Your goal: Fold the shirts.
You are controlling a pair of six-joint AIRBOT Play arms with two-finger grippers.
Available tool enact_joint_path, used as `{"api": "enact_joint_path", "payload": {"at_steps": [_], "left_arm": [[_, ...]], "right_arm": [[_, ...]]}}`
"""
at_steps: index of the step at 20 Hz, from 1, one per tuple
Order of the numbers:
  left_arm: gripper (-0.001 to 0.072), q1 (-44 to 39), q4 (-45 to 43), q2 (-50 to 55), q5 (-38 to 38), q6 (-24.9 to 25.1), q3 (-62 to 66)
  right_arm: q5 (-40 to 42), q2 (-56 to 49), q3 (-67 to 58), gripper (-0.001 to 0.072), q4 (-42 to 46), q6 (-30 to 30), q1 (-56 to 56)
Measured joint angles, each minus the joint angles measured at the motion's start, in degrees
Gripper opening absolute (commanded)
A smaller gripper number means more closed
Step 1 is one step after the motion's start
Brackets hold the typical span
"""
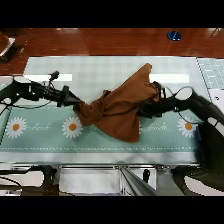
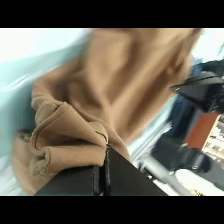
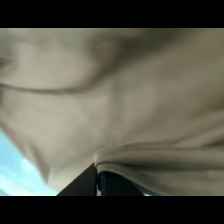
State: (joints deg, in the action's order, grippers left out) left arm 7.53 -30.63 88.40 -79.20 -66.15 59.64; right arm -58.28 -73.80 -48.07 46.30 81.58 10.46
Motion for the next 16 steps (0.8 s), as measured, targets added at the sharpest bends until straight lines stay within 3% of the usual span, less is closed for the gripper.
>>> {"api": "enact_joint_path", "payload": {"at_steps": [4,9,12,16], "left_arm": [[0.0019,2.93,10.6,-6.36,0.57,0.04,8.0],[0.0018,10.78,25.35,-19.65,7.96,-1.16,20.63],[0.0019,17.9,27.36,-29.22,10.51,-2.21,25.97],[0.0019,26.38,28.46,-42.8,13.03,-2.69,28.61]], "right_arm": [[-5.79,4.61,-17.38,0.002,5.86,2.58,-3.43],[-19.26,10.29,-48.02,0.002,11.91,4.17,-7.67],[-25.03,16.59,-60.61,0.0021,18.8,4.96,-8.39],[-29.09,26.64,-66.66,0.0021,28.5,6.56,-8.72]]}}
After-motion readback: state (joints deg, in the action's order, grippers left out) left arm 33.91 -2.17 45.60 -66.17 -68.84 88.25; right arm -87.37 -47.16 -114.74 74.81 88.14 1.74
